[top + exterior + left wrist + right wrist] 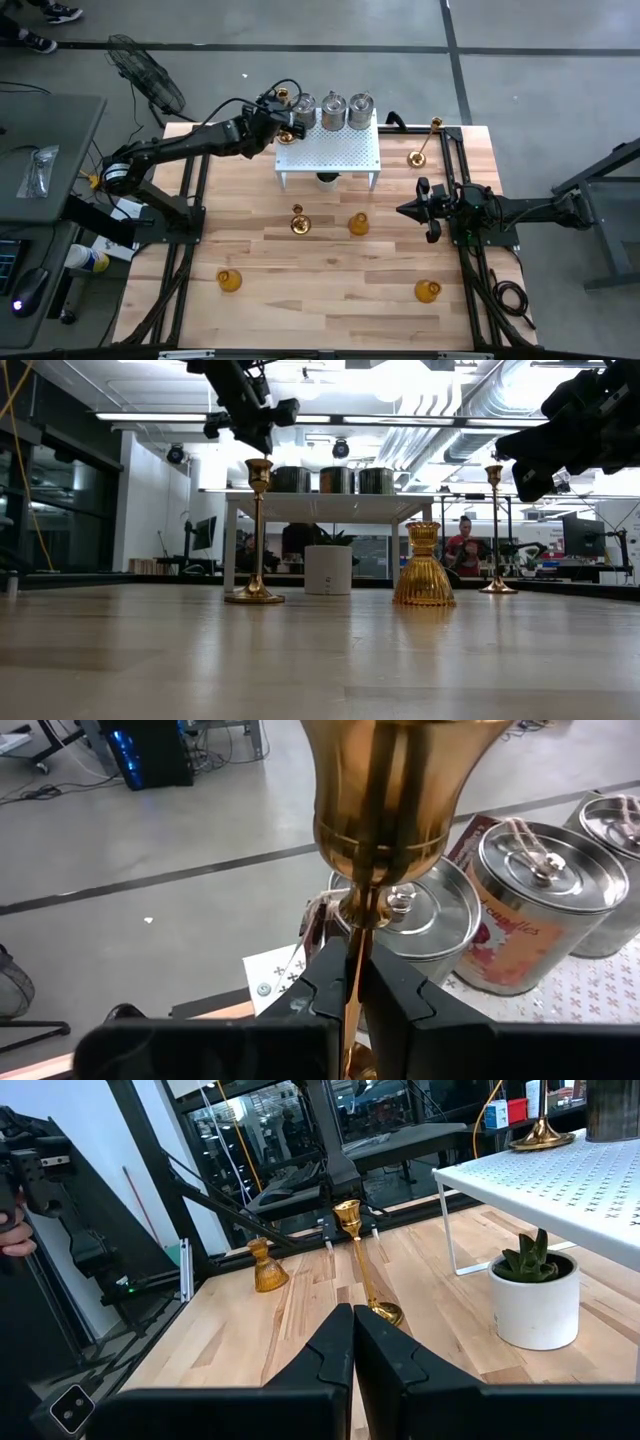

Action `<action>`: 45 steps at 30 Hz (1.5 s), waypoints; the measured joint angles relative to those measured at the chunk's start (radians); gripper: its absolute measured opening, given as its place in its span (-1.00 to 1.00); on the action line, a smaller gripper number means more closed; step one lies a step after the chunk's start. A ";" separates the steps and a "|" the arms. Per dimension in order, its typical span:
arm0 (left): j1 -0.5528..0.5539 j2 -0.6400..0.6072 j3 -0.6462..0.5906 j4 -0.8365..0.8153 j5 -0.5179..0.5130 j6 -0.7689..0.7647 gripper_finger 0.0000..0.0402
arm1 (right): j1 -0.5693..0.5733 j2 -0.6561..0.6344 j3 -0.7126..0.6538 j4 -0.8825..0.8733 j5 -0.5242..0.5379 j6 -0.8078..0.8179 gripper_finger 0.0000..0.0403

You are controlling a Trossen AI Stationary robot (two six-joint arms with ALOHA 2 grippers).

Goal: Pick & Place candle stick holders
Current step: Put the top left gold candlestick holder on the shelf

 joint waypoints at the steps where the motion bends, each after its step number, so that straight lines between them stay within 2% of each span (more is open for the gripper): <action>1: 0.000 0.000 0.000 0.002 0.000 0.000 -0.94 | 0.000 0.000 0.000 0.000 0.000 0.000 -0.99; 8: 0.013 0.008 0.000 0.015 0.033 0.003 -0.94 | 0.000 0.000 0.000 0.000 0.000 0.000 -0.99; 32: 0.020 0.013 0.000 0.025 0.027 0.029 -0.94 | 0.000 0.000 0.000 0.000 0.000 0.000 -0.99; 45: 0.018 0.013 0.000 0.041 0.070 0.012 -0.94 | 0.000 0.000 0.000 0.000 0.000 0.000 -0.99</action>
